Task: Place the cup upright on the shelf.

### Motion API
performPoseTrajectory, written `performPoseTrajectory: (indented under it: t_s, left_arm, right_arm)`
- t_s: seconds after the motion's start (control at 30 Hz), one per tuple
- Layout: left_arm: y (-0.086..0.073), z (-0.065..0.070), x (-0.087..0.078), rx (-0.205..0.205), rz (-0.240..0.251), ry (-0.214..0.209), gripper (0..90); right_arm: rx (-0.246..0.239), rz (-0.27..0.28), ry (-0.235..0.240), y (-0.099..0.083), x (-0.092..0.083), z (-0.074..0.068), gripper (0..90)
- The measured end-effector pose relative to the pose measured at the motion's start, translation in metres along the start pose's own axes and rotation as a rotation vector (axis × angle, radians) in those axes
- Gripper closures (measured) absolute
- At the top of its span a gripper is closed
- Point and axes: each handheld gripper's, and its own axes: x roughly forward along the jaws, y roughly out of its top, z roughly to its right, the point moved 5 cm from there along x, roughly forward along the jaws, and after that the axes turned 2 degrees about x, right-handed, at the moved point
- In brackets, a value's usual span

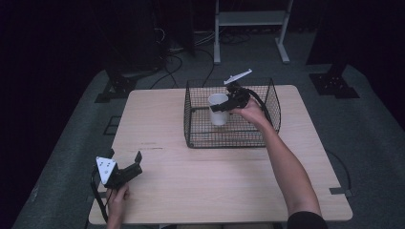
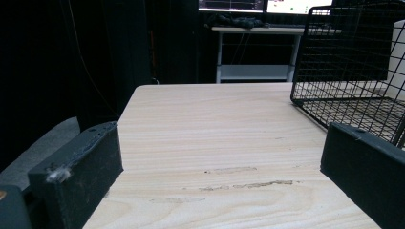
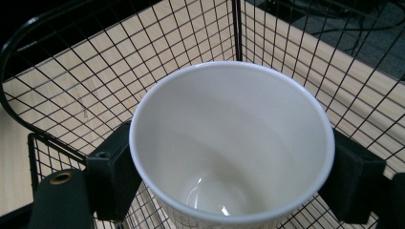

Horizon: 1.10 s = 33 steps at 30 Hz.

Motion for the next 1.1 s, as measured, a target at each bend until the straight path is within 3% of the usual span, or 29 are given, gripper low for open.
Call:
performPoseTrajectory:
  t_s: [0.63,1.1]
  left_arm:
    - [0.0,0.0,0.0,0.001,0.001,-0.001,0.0]
    - [0.0,0.0,0.0,0.0,0.001,-0.002,0.0]
  right_arm:
    - [0.024,-0.062,-0.011,-0.011,0.015,0.008,19.0]
    - [0.013,-0.091,-0.03,-0.015,0.018,0.01,18.8]
